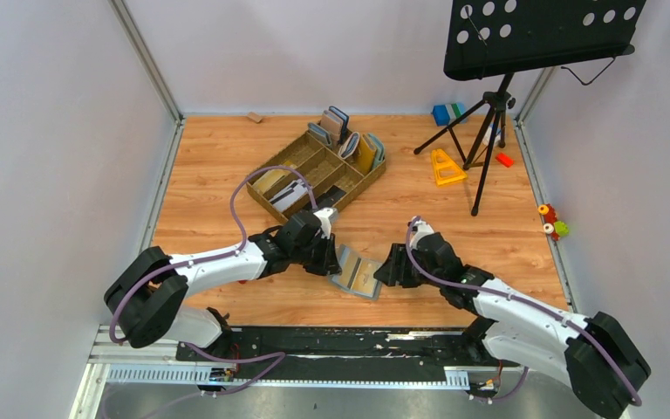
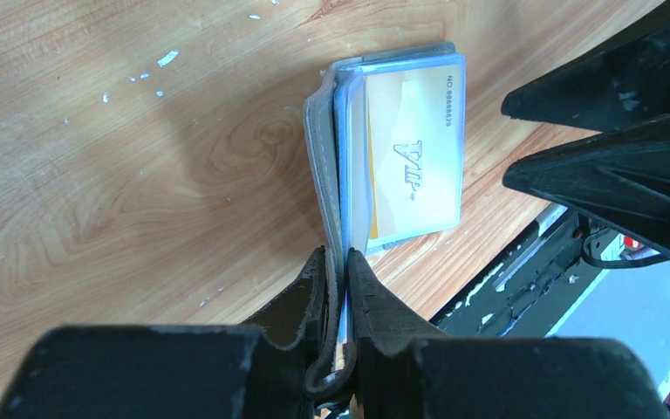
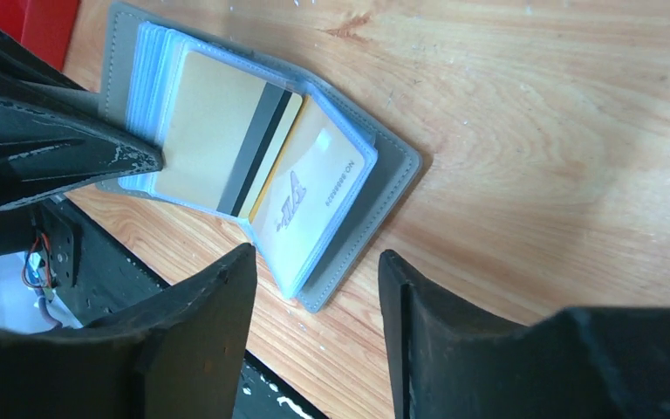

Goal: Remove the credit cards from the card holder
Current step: Remove the credit card from the card holder.

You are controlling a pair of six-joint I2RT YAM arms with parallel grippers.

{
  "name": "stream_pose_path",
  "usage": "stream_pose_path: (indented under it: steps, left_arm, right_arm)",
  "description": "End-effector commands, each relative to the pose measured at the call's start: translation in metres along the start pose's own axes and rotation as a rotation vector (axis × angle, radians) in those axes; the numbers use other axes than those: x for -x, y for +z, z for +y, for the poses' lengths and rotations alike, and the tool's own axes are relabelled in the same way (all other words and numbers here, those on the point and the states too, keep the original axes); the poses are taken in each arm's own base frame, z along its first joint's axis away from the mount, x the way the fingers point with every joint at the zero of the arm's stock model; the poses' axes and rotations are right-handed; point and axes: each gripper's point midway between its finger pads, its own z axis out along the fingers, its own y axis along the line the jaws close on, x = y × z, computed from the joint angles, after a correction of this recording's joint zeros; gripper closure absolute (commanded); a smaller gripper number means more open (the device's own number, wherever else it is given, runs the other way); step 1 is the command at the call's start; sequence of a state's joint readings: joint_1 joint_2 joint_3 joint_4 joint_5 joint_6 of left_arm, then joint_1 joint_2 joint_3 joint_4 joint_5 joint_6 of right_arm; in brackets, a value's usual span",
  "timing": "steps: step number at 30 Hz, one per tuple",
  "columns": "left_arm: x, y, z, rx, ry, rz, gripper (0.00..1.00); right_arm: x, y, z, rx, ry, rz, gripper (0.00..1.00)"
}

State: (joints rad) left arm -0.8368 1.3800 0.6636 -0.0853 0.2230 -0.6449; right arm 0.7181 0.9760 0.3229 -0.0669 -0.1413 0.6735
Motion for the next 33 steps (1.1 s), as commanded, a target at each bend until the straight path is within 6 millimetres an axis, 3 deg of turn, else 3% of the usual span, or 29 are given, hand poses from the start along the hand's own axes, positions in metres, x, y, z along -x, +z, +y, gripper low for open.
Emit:
stream_pose_path:
  steps: [1,6,20,25,33]
  left_arm:
    - [0.005,0.0,-0.004,-0.014,0.013,-0.021,0.9]
    - [0.006,0.0,-0.01,-0.051,-0.009,-0.034,0.9]
    - [0.006,0.003,-0.018,-0.158,-0.053,-0.057,0.86]
    - [0.007,0.001,-0.021,-0.185,-0.051,-0.077,0.77]
    - [0.003,0.004,-0.024,-0.224,-0.056,-0.072,0.55]
  right_arm:
    - [0.002,-0.005,-0.007,-0.025,0.022,-0.031,0.4]
    - [-0.005,0.004,-0.001,-0.018,0.046,0.047,0.2]
    - [-0.023,0.024,-0.008,-0.049,0.07,0.154,0.44]
    - [-0.025,0.025,-0.011,-0.058,0.069,0.165,0.56]
    - [-0.025,0.026,-0.012,-0.062,0.062,0.171,0.62]
